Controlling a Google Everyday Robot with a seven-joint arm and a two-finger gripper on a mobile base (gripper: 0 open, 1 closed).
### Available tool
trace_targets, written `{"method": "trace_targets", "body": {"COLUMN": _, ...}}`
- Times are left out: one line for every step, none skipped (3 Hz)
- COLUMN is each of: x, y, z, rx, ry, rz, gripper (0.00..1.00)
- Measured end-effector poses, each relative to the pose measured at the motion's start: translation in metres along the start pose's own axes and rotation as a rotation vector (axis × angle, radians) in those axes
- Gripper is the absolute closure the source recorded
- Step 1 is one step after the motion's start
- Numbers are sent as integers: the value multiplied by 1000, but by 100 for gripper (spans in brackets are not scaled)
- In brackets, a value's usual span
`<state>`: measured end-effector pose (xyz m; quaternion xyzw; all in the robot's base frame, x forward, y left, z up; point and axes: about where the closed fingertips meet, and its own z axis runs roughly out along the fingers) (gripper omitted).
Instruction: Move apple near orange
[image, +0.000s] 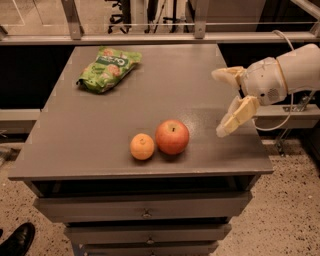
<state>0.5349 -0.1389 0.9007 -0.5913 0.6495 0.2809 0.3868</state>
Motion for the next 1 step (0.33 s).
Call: {"method": "trace_targets", "body": {"x": -2, "y": 12, "z": 20, "rx": -44, "ry": -14, "rz": 2, "gripper": 0}}
